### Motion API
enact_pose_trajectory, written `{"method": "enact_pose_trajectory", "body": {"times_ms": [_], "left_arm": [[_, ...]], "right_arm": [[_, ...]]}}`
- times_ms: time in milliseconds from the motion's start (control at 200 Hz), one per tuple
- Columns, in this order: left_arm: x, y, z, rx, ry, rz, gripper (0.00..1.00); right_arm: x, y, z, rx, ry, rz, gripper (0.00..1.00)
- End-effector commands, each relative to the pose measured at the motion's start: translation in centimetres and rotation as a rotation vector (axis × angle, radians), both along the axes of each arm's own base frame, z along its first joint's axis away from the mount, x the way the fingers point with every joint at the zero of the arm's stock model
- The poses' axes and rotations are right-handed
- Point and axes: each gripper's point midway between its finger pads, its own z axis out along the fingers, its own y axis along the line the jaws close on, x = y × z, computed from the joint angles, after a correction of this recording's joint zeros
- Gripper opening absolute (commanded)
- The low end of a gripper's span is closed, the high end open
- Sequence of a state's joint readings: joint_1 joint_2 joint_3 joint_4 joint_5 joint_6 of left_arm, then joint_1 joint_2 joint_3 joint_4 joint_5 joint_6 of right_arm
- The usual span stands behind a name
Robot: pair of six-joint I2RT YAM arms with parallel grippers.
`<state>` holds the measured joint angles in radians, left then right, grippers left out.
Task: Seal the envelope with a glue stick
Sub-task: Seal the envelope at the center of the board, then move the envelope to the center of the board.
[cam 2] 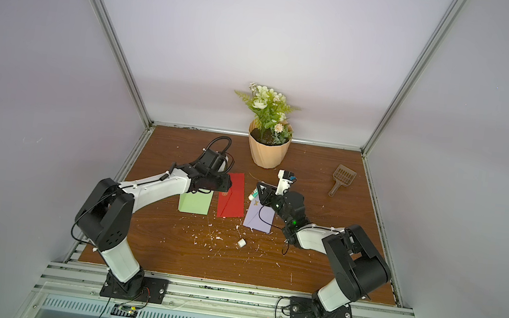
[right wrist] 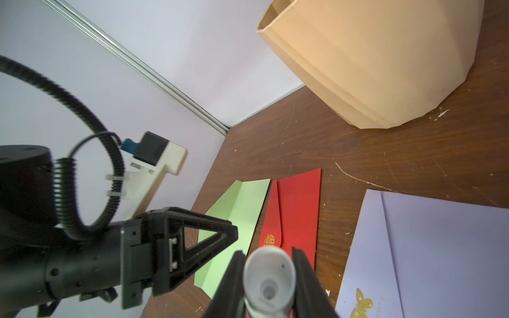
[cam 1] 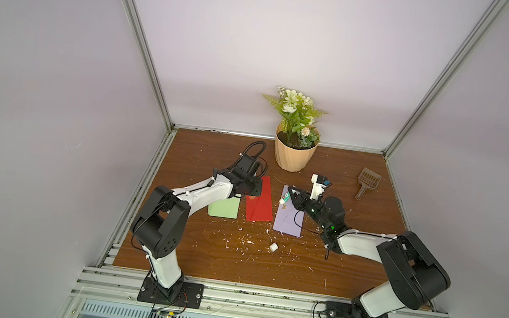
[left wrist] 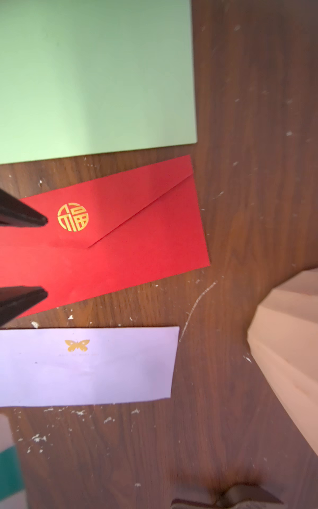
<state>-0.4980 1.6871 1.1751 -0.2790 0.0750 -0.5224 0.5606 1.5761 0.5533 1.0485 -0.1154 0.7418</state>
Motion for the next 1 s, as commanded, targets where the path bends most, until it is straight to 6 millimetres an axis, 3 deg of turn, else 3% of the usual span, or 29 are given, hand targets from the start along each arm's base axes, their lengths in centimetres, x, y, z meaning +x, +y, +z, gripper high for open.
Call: {"method": "enact_pose_trajectory", "body": {"times_ms": [0, 295, 400, 565, 656, 726, 871, 996], "left_arm": [[-0.9, 4.0, 0.1, 0.04, 0.019, 0.083, 0.48], [-4.4, 12.8, -0.9, 0.096, 0.041, 0.289, 0.68], [-5.5, 15.4, -1.9, 0.099, 0.069, 0.338, 0.72], [-6.2, 18.8, -1.2, 0.104, 0.035, 0.431, 0.84], [-6.2, 20.0, -1.4, 0.116, 0.023, 0.457, 0.84], [-6.4, 20.7, -2.9, 0.109, 0.057, 0.462, 0.84], [-5.6, 18.7, -4.5, 0.04, 0.077, 0.362, 0.82], [-4.6, 18.7, -5.2, 0.052, 0.089, 0.353, 0.77]], "right_arm": [[-0.1, 1.5, 4.3, 0.051, -0.099, 0.044, 0.0], [-0.5, 5.3, 4.8, 0.01, -0.116, 0.114, 0.0], [-0.5, 5.9, 4.9, 0.012, -0.117, 0.127, 0.0], [-0.8, 6.5, 4.6, 0.007, -0.111, 0.135, 0.0], [-0.7, 6.7, 4.5, 0.007, -0.107, 0.139, 0.0], [-0.7, 7.0, 4.6, 0.013, -0.105, 0.149, 0.0], [-0.8, 7.5, 4.8, 0.019, -0.106, 0.164, 0.0], [-1.0, 7.8, 5.0, 0.03, -0.103, 0.178, 0.0]]}}
